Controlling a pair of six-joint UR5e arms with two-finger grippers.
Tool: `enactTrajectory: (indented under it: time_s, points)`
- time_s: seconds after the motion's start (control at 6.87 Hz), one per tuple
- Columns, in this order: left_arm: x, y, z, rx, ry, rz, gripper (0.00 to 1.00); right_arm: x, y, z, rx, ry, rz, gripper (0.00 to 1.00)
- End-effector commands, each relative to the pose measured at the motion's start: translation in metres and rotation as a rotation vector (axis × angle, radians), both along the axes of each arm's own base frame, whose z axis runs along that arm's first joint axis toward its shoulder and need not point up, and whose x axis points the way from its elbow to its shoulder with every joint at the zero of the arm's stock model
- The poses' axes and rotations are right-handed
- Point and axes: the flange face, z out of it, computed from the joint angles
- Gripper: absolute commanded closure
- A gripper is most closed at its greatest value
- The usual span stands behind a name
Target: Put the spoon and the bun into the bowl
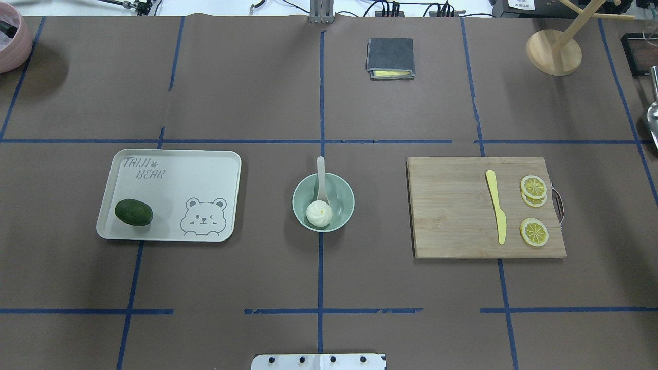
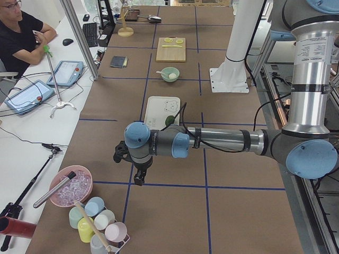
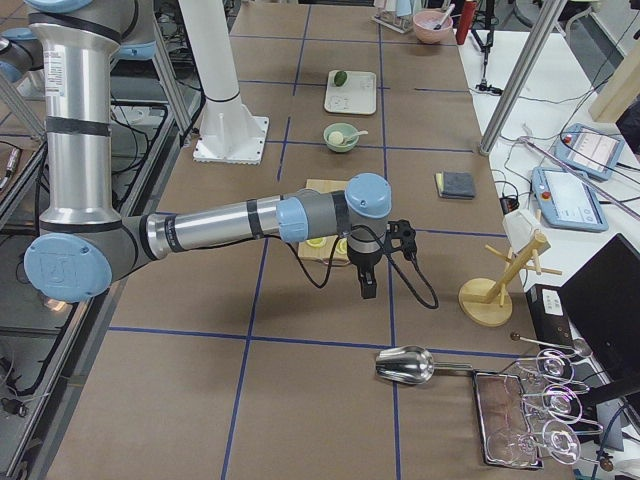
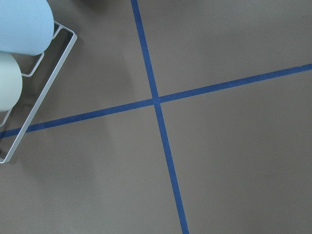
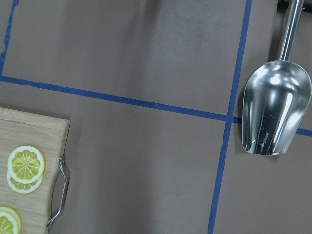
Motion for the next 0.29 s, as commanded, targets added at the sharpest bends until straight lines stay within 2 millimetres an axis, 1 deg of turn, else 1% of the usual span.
enactTrajectory:
  time_s: [0.0, 0.15]
  points:
    - [0.0004, -0.0023, -0.0069, 0.015, 0.006, 0.001, 0.0, 0.0, -0.0003, 0.0001, 0.0, -0.004, 0.0, 0.0]
    - [0.0004, -0.0026, -0.0094, 0.021, 0.006, 0.001, 0.0, 0.0002, -0.0005, 0.0017, -0.003, -0.001, 0.002, 0.0]
